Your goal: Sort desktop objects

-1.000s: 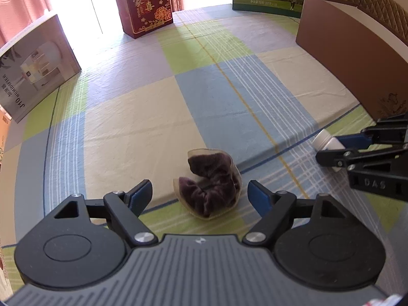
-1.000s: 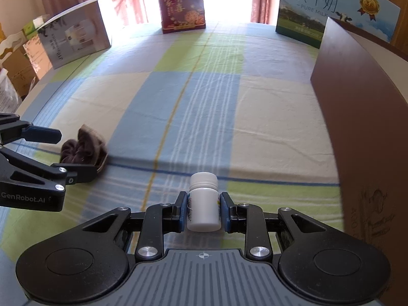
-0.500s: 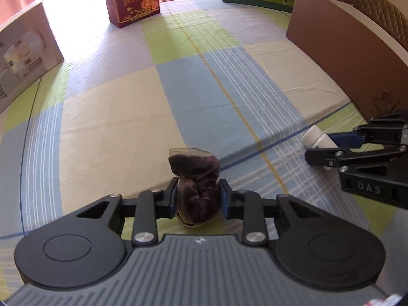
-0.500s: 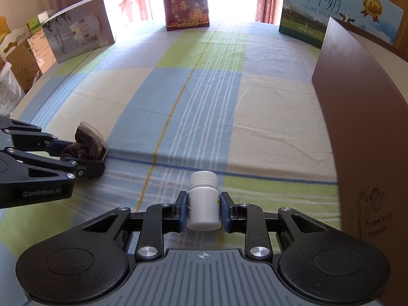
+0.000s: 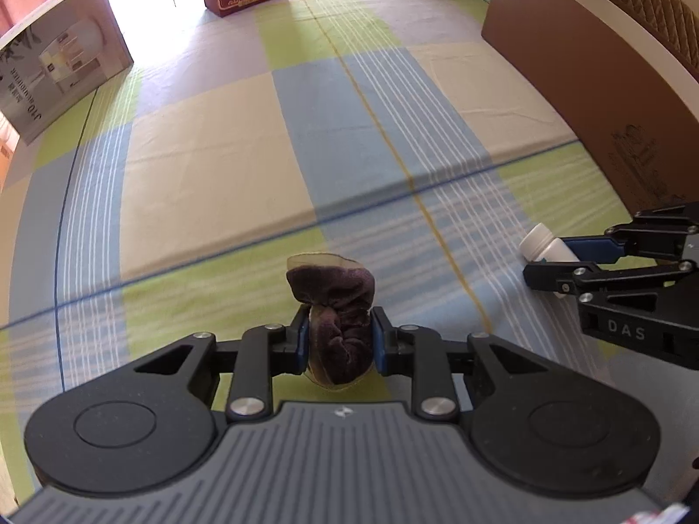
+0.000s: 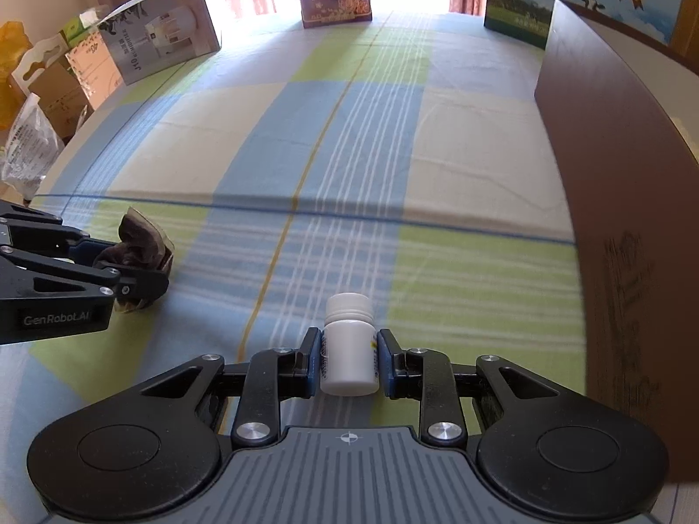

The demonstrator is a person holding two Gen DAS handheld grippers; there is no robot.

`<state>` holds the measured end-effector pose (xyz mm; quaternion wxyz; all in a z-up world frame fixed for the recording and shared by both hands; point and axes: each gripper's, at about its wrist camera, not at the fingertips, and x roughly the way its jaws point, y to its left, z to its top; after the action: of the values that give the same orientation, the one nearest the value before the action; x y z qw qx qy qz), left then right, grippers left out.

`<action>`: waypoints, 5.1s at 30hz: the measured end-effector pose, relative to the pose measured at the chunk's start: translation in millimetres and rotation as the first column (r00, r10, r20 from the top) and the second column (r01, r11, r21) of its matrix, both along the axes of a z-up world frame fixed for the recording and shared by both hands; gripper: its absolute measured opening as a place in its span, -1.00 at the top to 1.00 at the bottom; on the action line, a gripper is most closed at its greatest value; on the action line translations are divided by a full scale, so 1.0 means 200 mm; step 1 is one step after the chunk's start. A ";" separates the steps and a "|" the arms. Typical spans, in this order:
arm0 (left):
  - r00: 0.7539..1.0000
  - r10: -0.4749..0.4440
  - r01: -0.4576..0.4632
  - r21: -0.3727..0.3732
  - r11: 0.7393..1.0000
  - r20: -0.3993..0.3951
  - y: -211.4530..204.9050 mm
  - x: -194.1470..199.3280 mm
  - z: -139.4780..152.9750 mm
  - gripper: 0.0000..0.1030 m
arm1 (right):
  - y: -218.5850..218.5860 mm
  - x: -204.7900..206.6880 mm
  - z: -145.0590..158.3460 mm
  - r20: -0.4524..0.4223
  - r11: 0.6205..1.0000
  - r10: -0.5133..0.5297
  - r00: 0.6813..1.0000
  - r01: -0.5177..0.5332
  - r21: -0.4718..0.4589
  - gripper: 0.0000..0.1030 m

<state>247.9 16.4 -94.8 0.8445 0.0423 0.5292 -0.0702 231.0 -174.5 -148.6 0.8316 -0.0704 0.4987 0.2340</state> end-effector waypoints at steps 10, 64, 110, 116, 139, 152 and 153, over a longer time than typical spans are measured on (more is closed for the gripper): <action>1.000 -0.011 0.013 -0.062 0.998 0.021 -0.10 -0.22 0.15 0.57 | -0.17 -0.20 0.19 -0.001 0.992 0.030 1.000 -0.030 0.119 0.53; 0.919 -0.375 0.377 0.006 0.926 0.120 -1.71 0.97 0.26 0.48 | -1.31 0.93 0.42 0.148 0.999 0.007 0.989 0.001 -0.051 0.53; 0.951 -0.167 0.165 0.029 0.986 0.260 -1.44 0.63 0.57 -0.80 | -1.31 0.58 0.57 0.197 0.997 -0.050 0.979 0.036 0.072 -0.97; 0.948 -0.148 0.146 0.029 0.989 0.281 -1.44 0.49 0.63 -0.88 | -1.33 0.48 0.62 0.200 0.994 -0.082 0.976 0.065 0.093 -0.97; 0.944 -0.054 0.059 -0.004 0.998 0.325 -1.40 0.05 0.75 -0.98 | -1.37 0.12 0.73 0.225 0.982 -0.159 0.961 0.132 0.132 -0.97; 0.929 -0.052 0.067 -0.029 0.997 0.367 -1.25 -0.28 0.82 -0.98 | -1.29 -0.21 0.81 0.246 0.960 -0.258 0.934 0.219 0.175 -0.97; 0.929 -0.051 0.069 -0.034 0.997 0.367 -1.23 -0.30 0.83 -0.98 | -1.28 -0.24 0.82 0.247 0.959 -0.265 0.932 0.227 0.170 -0.97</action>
<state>187.2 -229.3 71.1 0.9265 0.0511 0.3595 -0.0991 183.8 -430.7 14.8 0.9169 0.0199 0.3692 0.1502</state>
